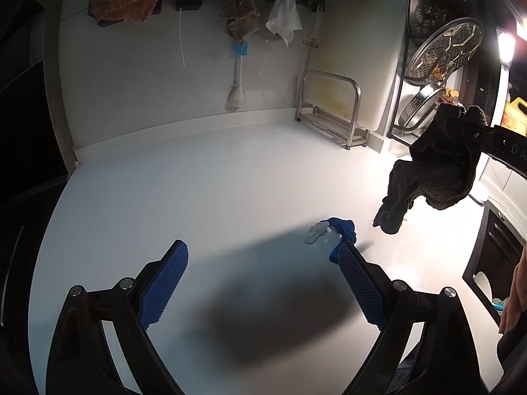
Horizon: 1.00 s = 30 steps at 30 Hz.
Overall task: Collect trash
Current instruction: 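Grasp the blue lanyard with the left tool while the right tool holds the cloth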
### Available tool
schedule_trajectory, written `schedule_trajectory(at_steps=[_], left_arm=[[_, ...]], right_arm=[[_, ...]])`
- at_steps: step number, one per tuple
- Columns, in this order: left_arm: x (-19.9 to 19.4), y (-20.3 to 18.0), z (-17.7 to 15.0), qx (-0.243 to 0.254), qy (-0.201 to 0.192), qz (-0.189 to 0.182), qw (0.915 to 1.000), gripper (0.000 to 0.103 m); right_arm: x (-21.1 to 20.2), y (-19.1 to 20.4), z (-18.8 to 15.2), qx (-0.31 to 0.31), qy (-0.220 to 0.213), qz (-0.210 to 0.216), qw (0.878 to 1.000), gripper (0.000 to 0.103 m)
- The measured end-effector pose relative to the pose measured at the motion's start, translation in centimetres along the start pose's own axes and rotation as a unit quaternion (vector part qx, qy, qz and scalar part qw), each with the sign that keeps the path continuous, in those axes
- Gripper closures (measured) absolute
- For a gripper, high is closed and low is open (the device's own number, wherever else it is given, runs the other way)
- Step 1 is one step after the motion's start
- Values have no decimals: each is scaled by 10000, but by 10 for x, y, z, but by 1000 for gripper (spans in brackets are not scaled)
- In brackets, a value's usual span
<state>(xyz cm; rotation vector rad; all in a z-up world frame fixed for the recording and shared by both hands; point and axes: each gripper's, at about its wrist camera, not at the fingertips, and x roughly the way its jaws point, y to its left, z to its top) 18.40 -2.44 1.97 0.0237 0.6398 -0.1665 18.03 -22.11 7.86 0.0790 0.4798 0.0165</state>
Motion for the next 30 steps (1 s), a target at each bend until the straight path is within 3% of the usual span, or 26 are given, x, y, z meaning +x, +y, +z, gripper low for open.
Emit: schedule_trajectory(at_steps=[10,21,25,30], left_arm=[[27,-47,1,187,220,-74,9996,12],[83,-86,5,266,744,60,9969,13],[101,-86,10,119,1060,79,9943,25],[116,-93,9,145,1370,-7,9905,53]], right_arm=[[-9,-48,-32,127,208,-323,9992,86],[-1,-77,-56,385,439,-203,9981,86],[-4,-81,-54,504,404,-97,9979,86],[-2,-81,-55,512,443,-89,9977,86]])
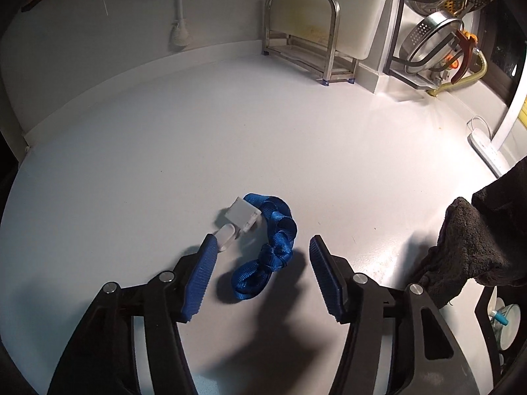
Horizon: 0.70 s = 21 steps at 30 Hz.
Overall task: Collect trash
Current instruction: 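Grasp the blue lanyard with the left tool while the right tool holds the cloth, then carry the lanyard in the left tool and cloth in the right tool over the bin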
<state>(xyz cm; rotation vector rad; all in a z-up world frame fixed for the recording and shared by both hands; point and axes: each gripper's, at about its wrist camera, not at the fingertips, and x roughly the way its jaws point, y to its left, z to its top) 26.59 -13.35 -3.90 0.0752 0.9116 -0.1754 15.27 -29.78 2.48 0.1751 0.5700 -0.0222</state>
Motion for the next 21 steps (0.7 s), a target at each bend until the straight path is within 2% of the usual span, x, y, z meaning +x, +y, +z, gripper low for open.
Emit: schedule_trajectory(at_steps=[1,5,13,21], left_arm=[[1,0,-1,10,32,-17,10000,65],[-6,3,-2,-15,-65,-119,9999,73],[-46,19,-18,55,-516,-35,9986,74],[-110,31,-50,231,-923,-119,9954,74]], right_arm=[[1,0,0,-1,13,-1,10000,86],[2,1,-3,-24,49,-22,10000,86],[-10,8,-8,-43,-12,-87,10000,86],[-50,34,-28,-199,-55,-109,9997,86]])
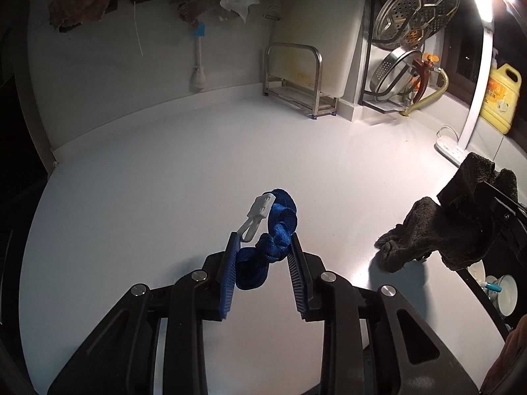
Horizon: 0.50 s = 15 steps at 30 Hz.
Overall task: Collect trash
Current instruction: 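Carry the lanyard in the left tool and cloth in the right tool over the bin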
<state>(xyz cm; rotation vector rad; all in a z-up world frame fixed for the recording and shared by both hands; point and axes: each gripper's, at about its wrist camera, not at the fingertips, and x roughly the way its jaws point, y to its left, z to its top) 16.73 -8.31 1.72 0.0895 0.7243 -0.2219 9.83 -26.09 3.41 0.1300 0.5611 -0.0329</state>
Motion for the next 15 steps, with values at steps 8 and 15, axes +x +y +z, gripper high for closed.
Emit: schedule_trajectory(at_steps=[8,15], left_arm=[[-63,-1,-37,164,-184,-187,9995,74],[-95,-1,-84,241,-66,-317,9992,74]], right_arm=[[-53,27,-33,-67,33,76,9999,86],[-89,40,-79,39,199,26,9998,86]])
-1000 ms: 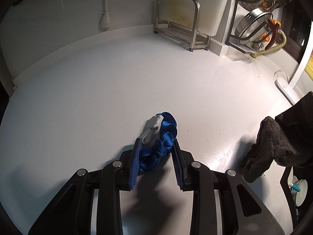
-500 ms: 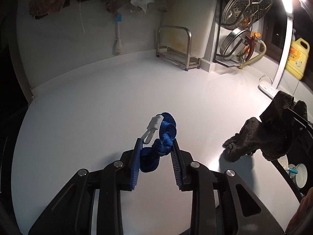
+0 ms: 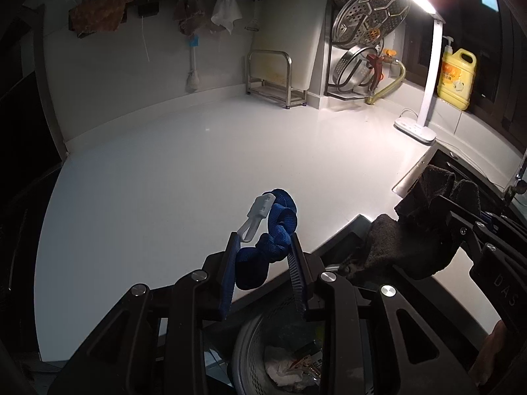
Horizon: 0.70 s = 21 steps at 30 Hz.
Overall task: Collect trash
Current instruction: 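Carry the lanyard in the left tool and cloth in the right tool over the bin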
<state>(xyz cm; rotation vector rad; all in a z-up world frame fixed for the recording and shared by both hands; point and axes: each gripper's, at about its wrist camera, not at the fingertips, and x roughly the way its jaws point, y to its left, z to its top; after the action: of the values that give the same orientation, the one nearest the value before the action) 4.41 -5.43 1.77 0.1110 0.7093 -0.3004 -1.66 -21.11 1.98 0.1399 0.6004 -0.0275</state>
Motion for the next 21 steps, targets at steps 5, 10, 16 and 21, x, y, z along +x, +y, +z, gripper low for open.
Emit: schedule_trajectory(at_steps=[5,10,16,21], left_arm=[[-9,-3,-32,60,114,29,9999,74],[-14,-4,-59,-29,230,-52,9997,74],[-17,-10,-79,-60,238,-49,9997,73],[-19,-14,-88,-66,281,-53,9996,72]], right_arm=[[-11,3,-41,126,267,-90,9995,86],[-17,2,-78,222,476,-143,9985,86],[-17,-3,-107,324,744,-105,9966,86],[-18,1,-113,247,778,-95,9966,86]])
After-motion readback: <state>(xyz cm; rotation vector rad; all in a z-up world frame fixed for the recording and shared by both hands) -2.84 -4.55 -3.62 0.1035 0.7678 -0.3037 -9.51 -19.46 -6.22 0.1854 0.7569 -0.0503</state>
